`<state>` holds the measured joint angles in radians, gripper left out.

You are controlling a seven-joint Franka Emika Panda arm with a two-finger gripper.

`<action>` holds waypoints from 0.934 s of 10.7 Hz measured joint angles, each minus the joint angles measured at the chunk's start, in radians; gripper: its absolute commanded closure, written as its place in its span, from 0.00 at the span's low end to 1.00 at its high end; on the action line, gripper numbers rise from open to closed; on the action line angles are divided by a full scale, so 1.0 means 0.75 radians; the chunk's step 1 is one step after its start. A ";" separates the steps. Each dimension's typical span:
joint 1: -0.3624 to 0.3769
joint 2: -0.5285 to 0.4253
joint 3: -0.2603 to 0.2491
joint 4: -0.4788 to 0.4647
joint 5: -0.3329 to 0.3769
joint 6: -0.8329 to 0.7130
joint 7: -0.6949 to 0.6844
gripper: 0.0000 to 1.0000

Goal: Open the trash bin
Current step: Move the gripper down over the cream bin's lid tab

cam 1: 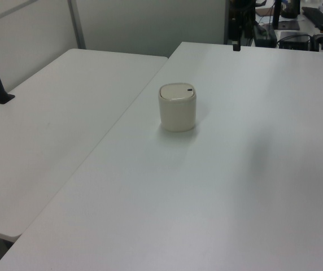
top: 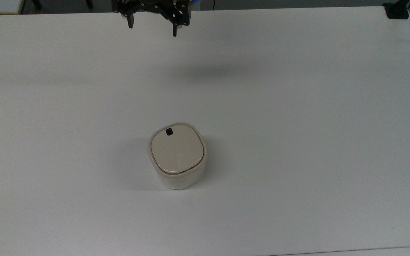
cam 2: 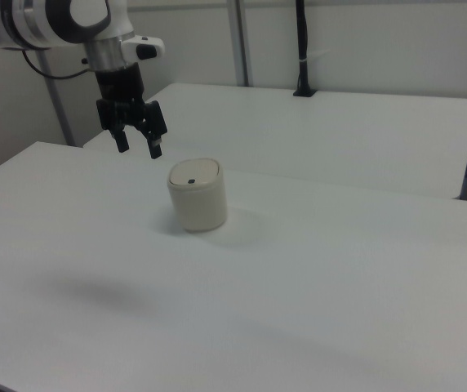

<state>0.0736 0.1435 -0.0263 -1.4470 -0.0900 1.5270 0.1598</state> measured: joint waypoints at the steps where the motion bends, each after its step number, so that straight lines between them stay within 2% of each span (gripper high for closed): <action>1: -0.005 0.002 0.000 -0.012 0.000 0.000 0.000 0.00; 10: -0.062 0.009 0.000 -0.009 0.066 0.024 0.000 0.00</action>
<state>0.0272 0.1504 -0.0265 -1.4535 -0.0406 1.5452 0.1599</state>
